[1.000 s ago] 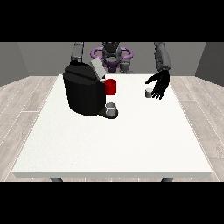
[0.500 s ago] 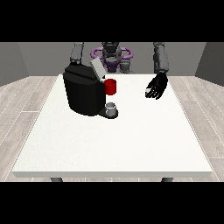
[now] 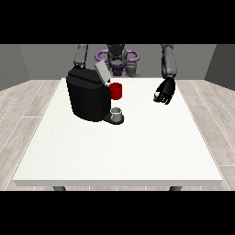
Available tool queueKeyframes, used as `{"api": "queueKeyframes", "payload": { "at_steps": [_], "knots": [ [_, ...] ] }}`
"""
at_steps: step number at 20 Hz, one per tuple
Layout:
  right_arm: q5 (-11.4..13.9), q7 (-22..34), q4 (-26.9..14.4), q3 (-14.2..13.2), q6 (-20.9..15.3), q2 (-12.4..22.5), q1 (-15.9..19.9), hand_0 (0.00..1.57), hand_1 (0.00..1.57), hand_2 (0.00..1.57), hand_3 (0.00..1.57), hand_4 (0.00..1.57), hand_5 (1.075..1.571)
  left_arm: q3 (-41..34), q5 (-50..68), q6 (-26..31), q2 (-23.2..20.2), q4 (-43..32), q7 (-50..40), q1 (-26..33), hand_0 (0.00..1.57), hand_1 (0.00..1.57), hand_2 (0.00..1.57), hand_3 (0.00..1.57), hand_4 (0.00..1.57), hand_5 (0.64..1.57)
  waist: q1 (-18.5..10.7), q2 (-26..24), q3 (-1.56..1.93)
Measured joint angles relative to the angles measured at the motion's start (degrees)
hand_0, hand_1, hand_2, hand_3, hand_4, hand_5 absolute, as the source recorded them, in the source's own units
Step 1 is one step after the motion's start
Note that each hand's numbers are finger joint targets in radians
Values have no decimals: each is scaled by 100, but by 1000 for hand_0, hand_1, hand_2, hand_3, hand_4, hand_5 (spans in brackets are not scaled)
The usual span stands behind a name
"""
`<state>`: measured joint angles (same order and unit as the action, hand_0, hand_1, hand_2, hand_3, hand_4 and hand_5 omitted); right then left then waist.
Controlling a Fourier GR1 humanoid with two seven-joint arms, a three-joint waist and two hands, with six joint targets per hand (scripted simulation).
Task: Insert the coffee pod into the coffee machine and close the lid
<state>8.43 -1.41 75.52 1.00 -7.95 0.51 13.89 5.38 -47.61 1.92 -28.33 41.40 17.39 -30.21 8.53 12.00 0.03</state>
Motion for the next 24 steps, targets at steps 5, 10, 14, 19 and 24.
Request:
{"api": "queueKeyframes", "payload": {
  "at_steps": [5, 10, 14, 19, 24],
  "knots": [
    [214, 193, -77, -27, -110, 142, 48, 0, 0, 0, 0, 0, 1571, -40, -161, 2, 132, -286, 40, -217, 1149, 1149, 1257, 1162, 466, 1571, -3, -90, -1],
    [378, 64, -355, -21, -364, 56, -29, 0, 0, 0, 0, 0, 1571, -156, -77, 87, 322, -285, 285, -391, 1433, 1433, 1423, 1352, 489, 1571, -174, -226, -4],
    [355, 1, -532, -108, -339, 129, -117, 0, 0, 0, 0, 0, 1571, -296, 164, 482, 463, -232, 358, -519, 1420, 1420, 1410, 1332, 518, 1571, -218, -456, -4],
    [336, -84, -786, -177, -288, 179, -63, 0, 0, 0, 0, 0, 1571, -330, 238, 1117, 488, -67, 243, -845, 1402, 1402, 1390, 1329, 542, 1571, -269, -675, -2],
    [260, 1, -919, -223, -190, 197, -69, 0, 0, 0, 0, 0, 1571, -301, 290, 1716, 643, 188, -122, -1216, 1331, 1331, 1351, 1323, 592, 1571, -260, -1039, -2]
  ]
}}
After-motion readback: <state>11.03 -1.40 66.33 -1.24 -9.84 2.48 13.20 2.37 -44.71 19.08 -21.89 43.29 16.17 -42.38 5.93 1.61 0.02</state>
